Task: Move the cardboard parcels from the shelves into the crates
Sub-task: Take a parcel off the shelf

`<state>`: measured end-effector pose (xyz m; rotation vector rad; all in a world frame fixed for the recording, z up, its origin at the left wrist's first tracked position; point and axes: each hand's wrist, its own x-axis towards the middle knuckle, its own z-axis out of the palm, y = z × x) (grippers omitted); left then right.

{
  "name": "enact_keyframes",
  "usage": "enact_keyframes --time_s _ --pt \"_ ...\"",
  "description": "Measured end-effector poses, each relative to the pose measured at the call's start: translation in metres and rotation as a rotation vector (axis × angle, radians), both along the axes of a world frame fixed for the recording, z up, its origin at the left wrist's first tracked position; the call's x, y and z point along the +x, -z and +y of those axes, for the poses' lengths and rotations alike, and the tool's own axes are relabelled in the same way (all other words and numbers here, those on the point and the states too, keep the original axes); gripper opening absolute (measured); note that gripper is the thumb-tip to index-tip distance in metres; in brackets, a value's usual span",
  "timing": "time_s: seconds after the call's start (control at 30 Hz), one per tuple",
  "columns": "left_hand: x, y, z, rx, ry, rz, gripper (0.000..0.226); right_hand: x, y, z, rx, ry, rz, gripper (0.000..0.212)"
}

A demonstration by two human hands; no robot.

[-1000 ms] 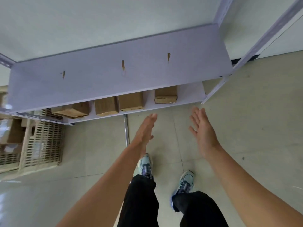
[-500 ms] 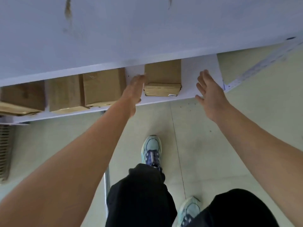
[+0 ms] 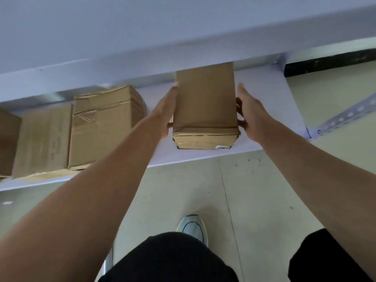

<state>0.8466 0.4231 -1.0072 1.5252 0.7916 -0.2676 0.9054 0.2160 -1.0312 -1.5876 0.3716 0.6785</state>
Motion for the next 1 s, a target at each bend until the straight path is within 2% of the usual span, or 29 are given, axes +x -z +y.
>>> enact_keyframes --time_s 0.2,0.5,0.63,1.0 --pt "0.003 0.011 0.001 -0.063 -0.021 -0.066 0.060 0.002 0.004 0.005 0.010 -0.039 -0.033 0.072" --pt "-0.015 -0.002 0.022 -0.060 -0.092 -0.283 0.076 -0.007 -0.024 -0.003 0.282 0.053 -0.233 0.044" --pt "-0.030 -0.001 0.017 -0.093 -0.084 -0.316 0.068 -0.017 -0.022 -0.006 0.343 0.089 -0.297 0.038" --pt "-0.039 0.004 0.012 -0.147 -0.050 -0.174 0.079 -0.023 -0.025 -0.006 0.168 0.087 -0.211 0.044"
